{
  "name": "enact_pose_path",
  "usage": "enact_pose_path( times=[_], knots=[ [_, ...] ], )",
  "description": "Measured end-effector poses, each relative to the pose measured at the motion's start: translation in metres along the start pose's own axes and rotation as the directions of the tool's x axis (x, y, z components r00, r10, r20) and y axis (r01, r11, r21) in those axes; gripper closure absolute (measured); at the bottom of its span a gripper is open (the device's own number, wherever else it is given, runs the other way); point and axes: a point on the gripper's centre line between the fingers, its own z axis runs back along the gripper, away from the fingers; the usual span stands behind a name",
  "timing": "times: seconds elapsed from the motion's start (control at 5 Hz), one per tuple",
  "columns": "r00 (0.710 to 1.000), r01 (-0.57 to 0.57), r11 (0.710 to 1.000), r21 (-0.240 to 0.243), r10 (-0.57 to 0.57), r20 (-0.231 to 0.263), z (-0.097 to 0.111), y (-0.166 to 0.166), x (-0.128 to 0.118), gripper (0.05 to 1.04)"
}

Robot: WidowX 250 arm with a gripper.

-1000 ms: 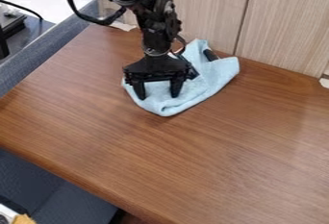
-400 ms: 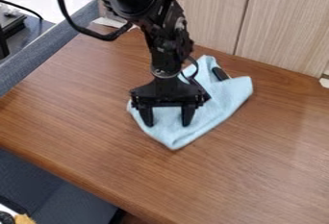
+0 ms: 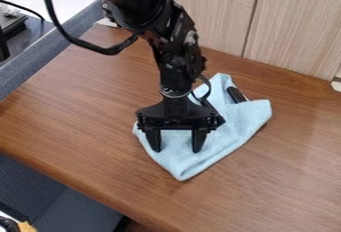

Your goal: Move the cloth from top left to bottom right

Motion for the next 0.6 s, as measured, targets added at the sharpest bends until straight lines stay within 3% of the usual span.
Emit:
enact_pose_path(
  times=[0.4,0.6],
  knots=[
    [0.998,0.013,1.000,-0.006,-0.013,0.067,0.018,-0.003,0.013,0.083],
    [0.997,0.042,0.999,-0.001,-0.041,0.064,0.035,-0.011,0.019,0.083]
  ],
)
